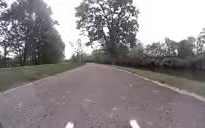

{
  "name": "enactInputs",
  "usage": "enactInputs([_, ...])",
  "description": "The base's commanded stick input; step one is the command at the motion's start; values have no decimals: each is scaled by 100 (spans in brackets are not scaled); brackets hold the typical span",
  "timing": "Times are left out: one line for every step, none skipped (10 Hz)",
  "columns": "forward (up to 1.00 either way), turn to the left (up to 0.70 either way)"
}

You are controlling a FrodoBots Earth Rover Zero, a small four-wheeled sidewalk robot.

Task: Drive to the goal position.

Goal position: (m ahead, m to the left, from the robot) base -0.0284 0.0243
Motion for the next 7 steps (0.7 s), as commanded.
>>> enactInputs([70, 0])
enactInputs([70, 0])
enactInputs([70, 0])
enactInputs([70, 0])
enactInputs([70, 0])
enactInputs([70, 0])
enactInputs([70, 0])
